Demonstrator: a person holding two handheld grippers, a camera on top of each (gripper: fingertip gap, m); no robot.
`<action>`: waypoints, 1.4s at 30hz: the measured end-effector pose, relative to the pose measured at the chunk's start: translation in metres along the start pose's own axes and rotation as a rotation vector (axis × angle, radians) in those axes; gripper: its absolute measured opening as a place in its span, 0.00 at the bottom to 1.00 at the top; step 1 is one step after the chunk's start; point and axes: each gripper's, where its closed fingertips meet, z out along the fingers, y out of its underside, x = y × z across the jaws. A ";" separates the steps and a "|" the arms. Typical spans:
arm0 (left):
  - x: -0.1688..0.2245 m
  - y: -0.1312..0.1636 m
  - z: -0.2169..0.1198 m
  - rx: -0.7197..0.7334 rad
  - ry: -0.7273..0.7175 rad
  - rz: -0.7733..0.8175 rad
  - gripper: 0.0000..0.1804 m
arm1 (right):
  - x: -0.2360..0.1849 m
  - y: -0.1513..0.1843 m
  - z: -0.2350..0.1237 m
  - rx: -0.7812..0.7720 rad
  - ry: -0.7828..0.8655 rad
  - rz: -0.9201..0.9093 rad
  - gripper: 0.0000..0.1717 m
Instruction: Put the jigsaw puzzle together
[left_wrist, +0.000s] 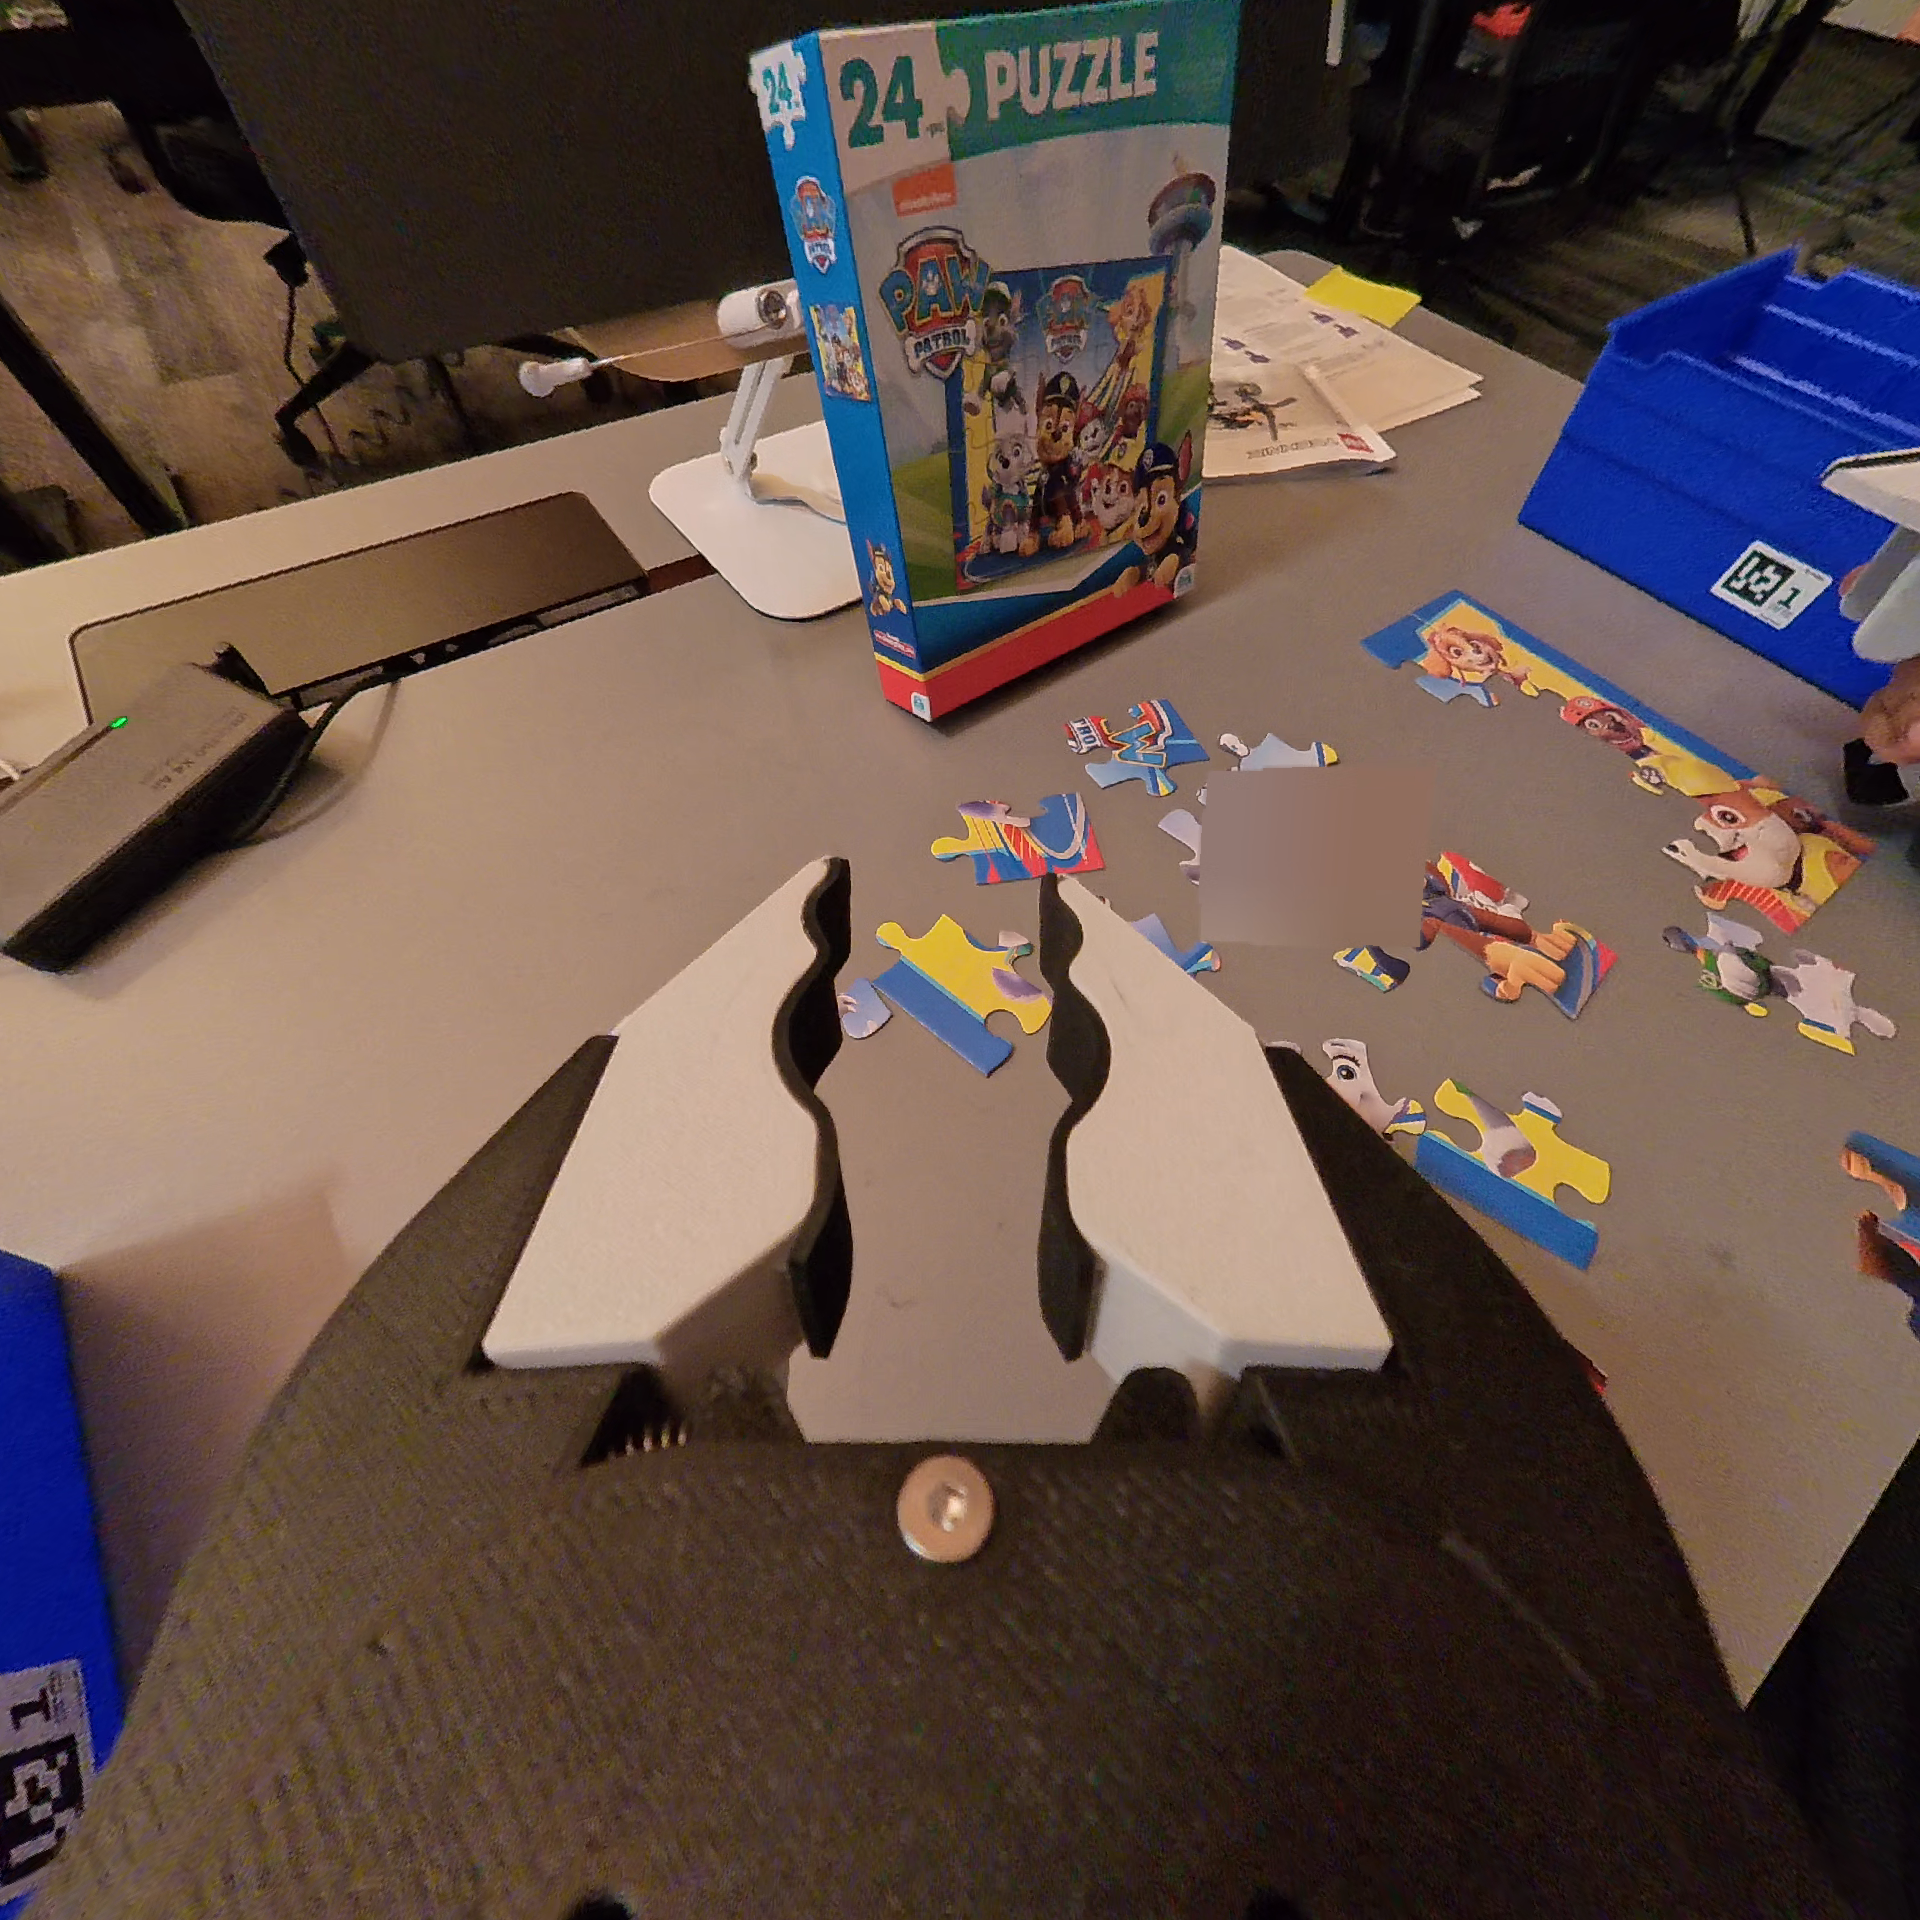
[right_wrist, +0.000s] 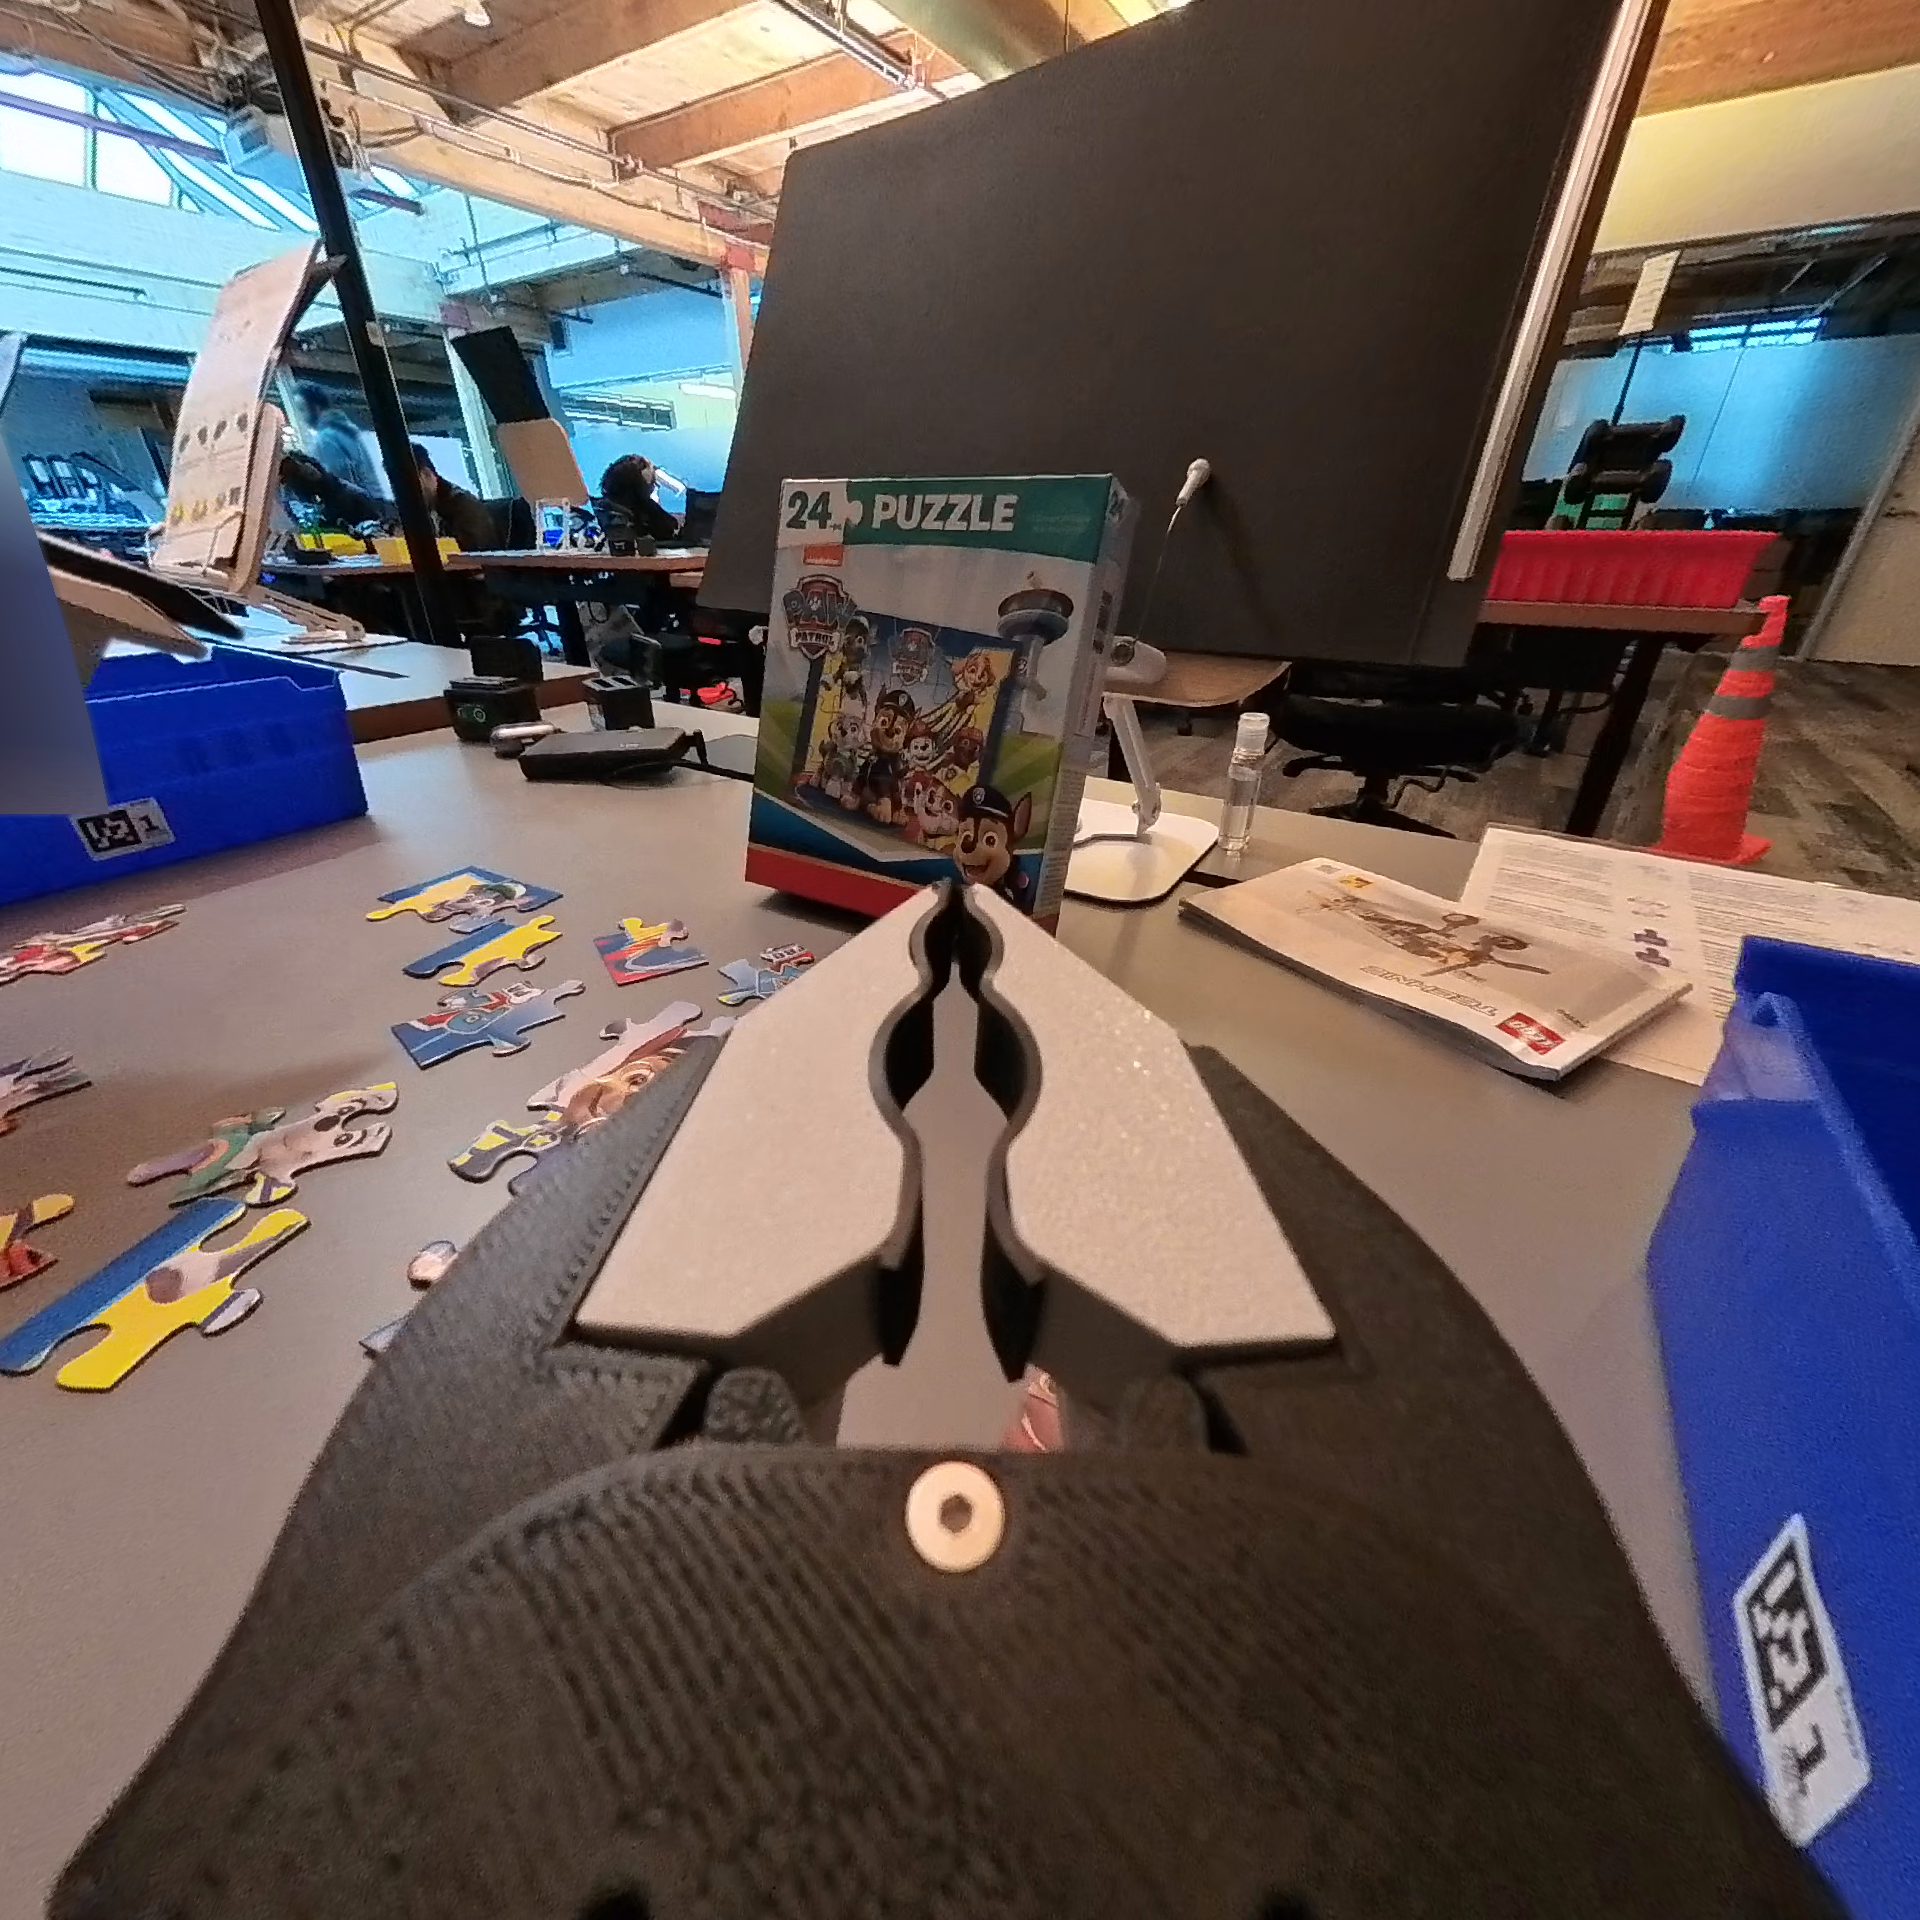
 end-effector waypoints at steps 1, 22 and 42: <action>0.000 0.000 0.001 -0.002 0.000 0.002 0.19 | 0.000 0.000 0.000 -0.002 -0.002 0.001 0.00; 0.005 0.005 0.008 -0.025 0.005 0.012 0.20 | -0.010 0.006 0.005 -0.028 -0.049 -0.009 0.00; 0.039 0.017 0.032 -0.064 0.119 -0.002 0.19 | -0.195 0.124 -0.124 -0.823 -1.030 -0.397 0.44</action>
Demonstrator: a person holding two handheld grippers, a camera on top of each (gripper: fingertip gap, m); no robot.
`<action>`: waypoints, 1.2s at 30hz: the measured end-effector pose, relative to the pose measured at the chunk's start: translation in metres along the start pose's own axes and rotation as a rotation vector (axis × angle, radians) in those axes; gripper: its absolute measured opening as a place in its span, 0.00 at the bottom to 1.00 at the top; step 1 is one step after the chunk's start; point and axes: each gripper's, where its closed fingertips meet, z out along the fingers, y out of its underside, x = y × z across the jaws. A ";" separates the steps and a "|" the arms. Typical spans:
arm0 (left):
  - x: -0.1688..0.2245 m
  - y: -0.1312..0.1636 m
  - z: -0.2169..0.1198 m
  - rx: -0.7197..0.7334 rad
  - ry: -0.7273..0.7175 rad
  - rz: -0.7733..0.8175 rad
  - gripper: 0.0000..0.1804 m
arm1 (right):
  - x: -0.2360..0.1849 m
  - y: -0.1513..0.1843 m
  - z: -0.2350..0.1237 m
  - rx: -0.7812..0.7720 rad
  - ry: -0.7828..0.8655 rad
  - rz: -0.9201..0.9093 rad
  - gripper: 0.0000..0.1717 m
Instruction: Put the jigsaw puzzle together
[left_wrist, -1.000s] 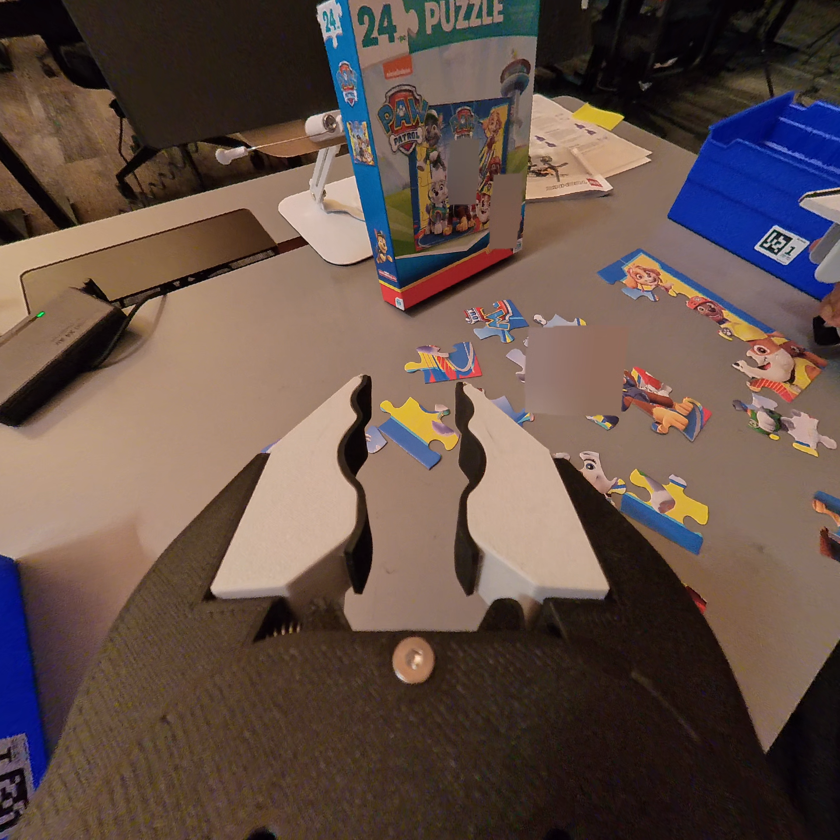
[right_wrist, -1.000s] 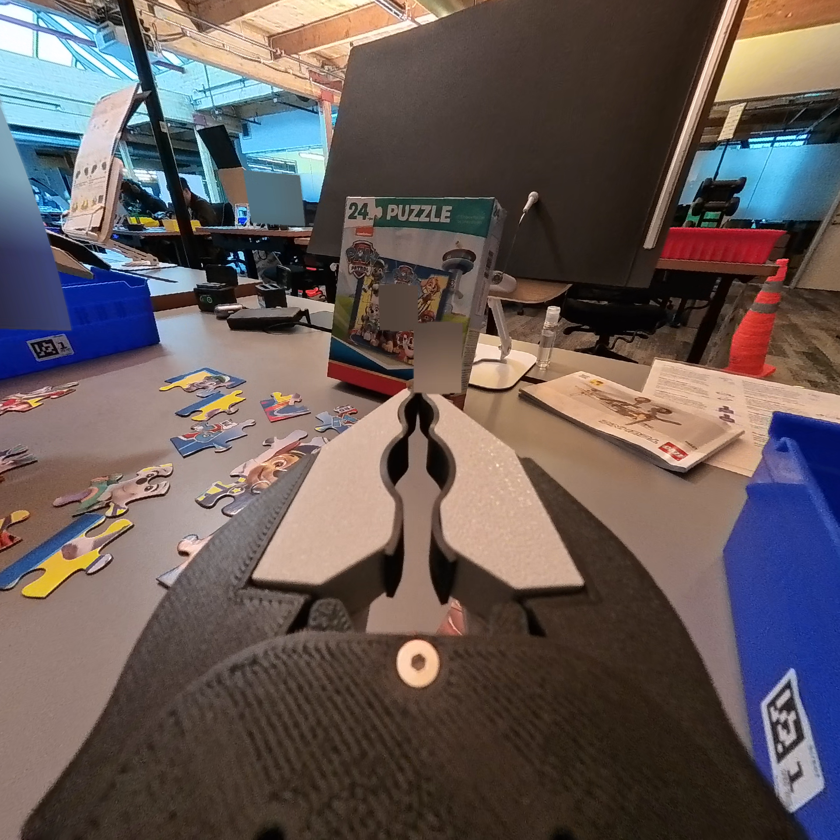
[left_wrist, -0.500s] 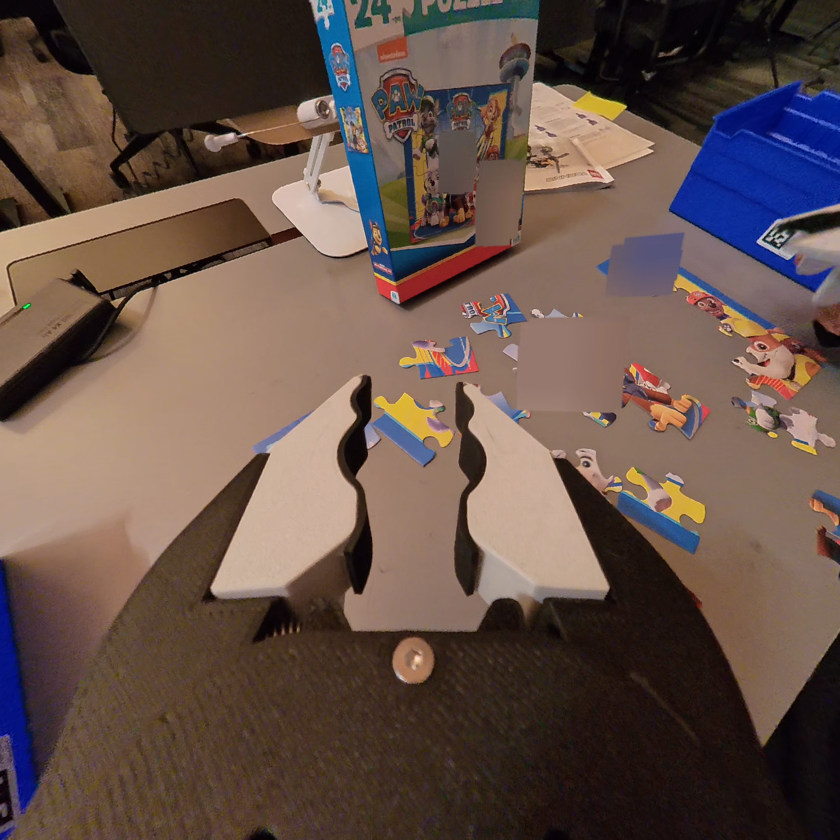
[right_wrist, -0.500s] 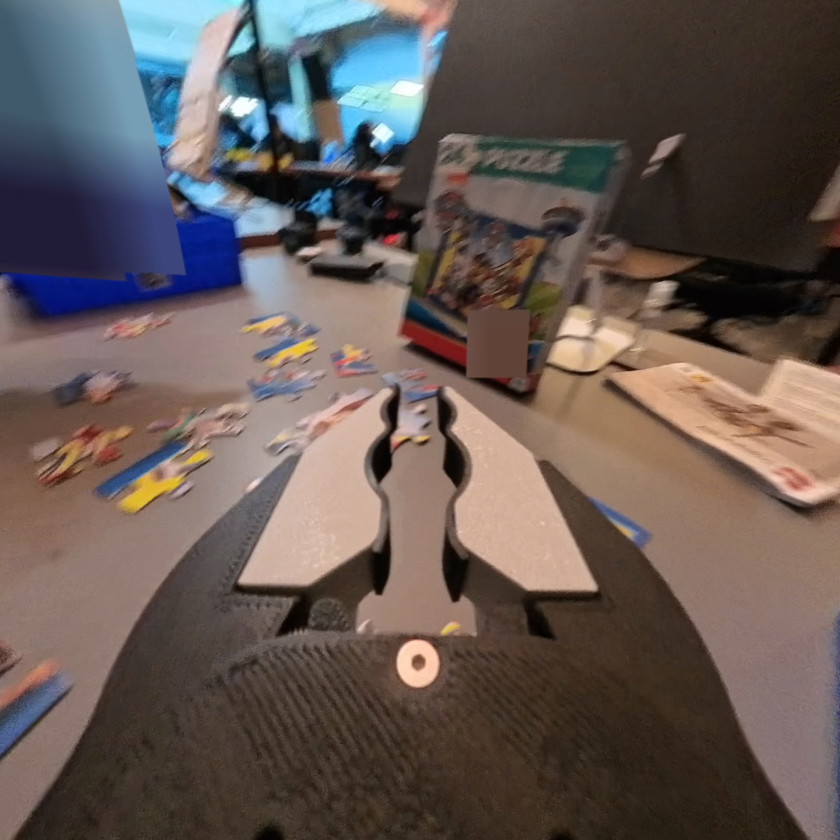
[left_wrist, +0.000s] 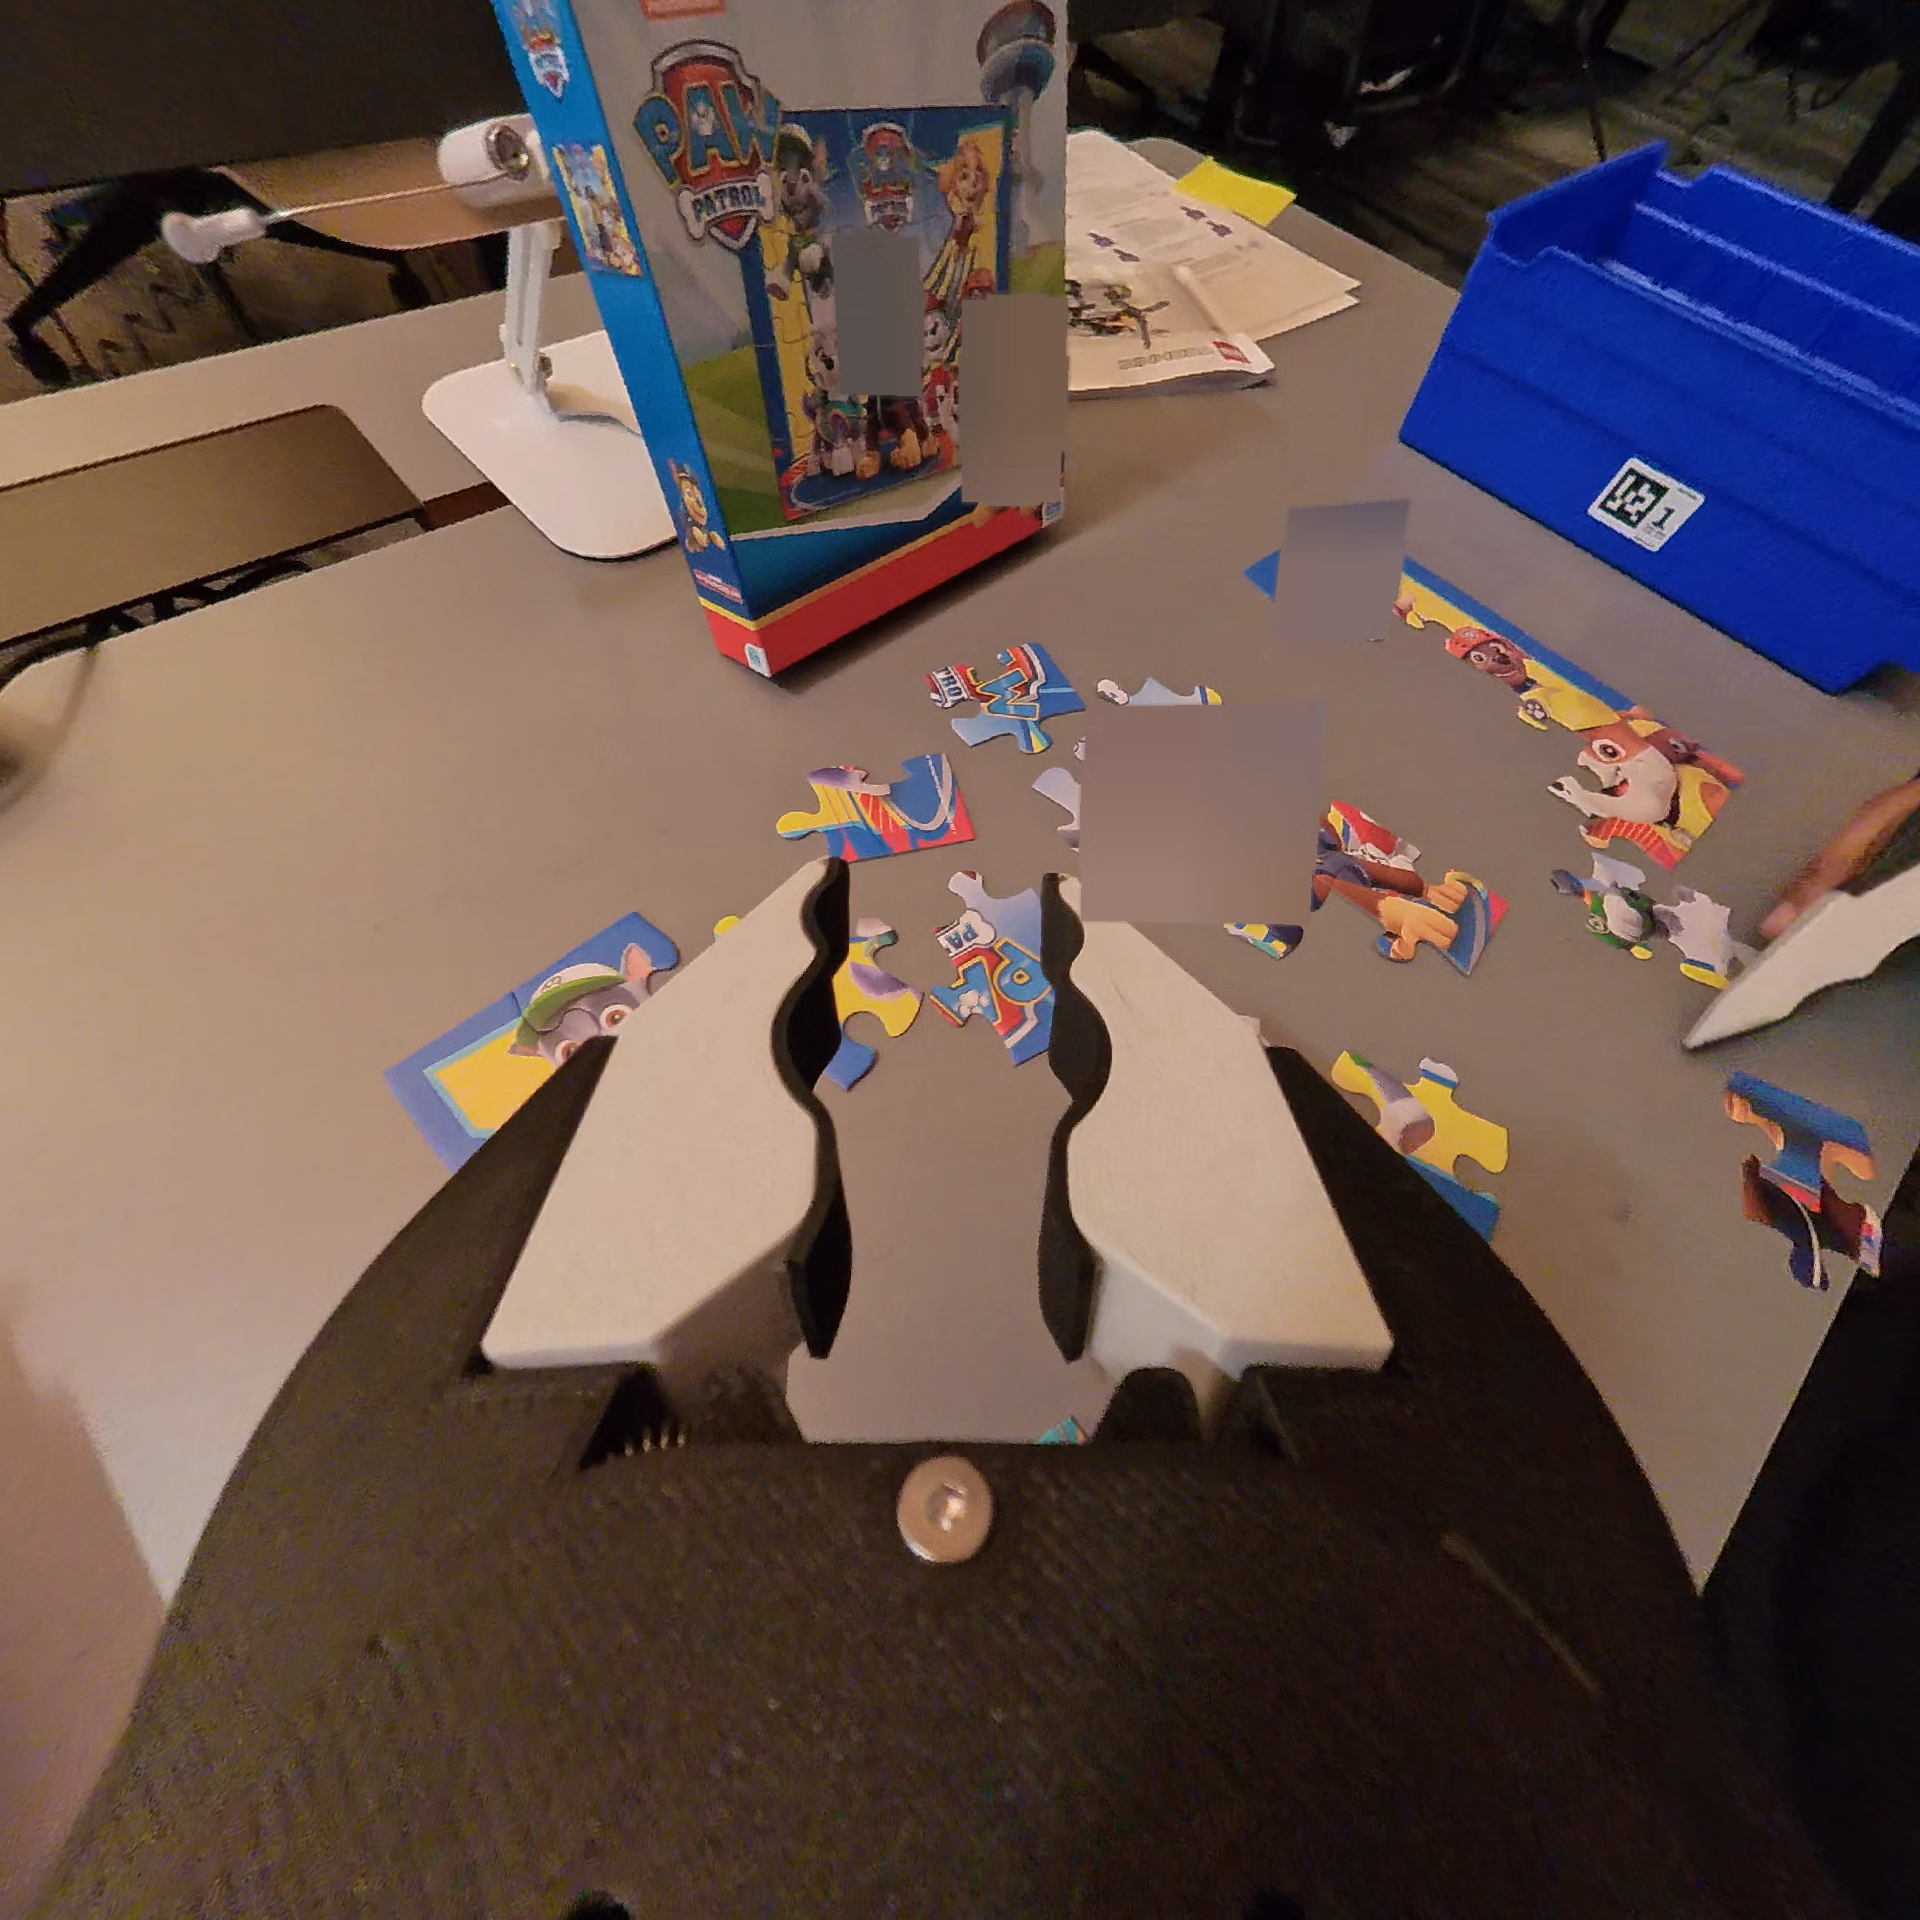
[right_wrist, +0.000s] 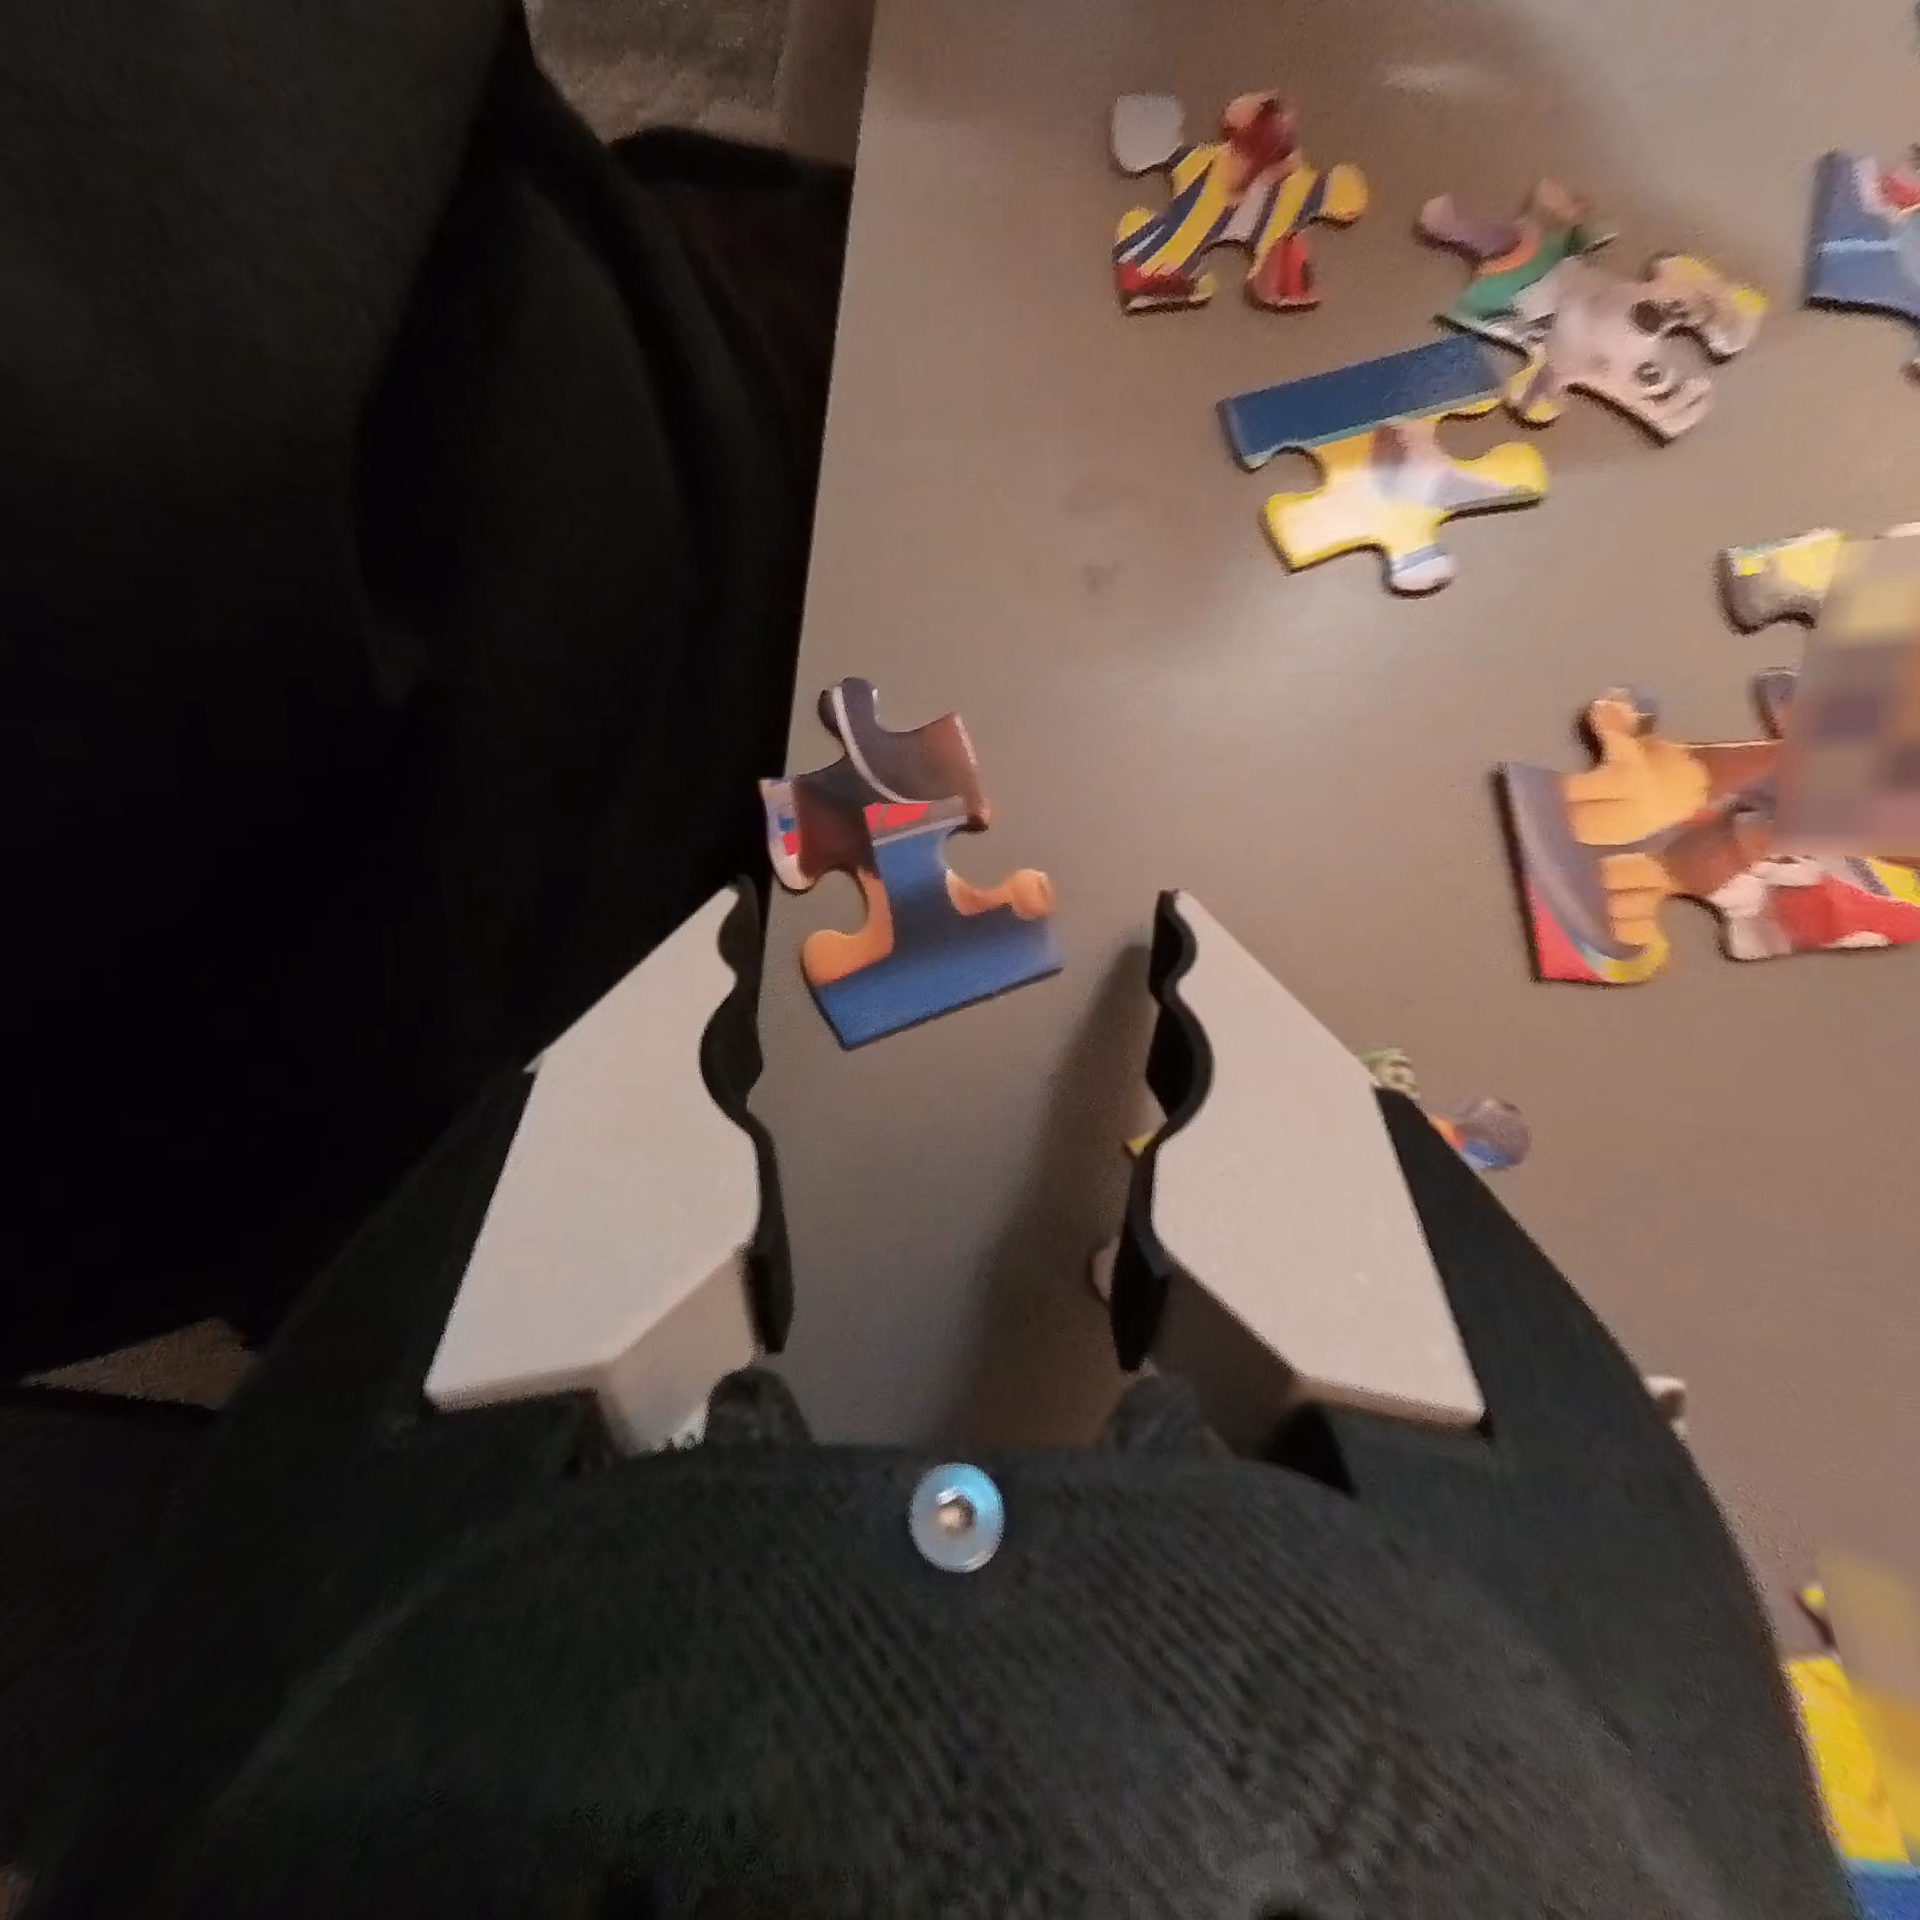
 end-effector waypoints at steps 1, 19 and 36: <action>0.002 0.000 0.001 0.000 0.004 0.002 0.19 | -0.002 0.003 0.003 -0.013 -0.001 -0.006 0.44; 0.037 0.010 0.012 -0.020 0.106 0.002 0.19 | 0.020 0.002 0.000 0.110 0.305 0.249 0.21; 0.197 0.091 0.044 -0.181 0.519 -0.107 0.23 | 0.061 -0.028 -0.020 0.253 0.534 0.273 0.11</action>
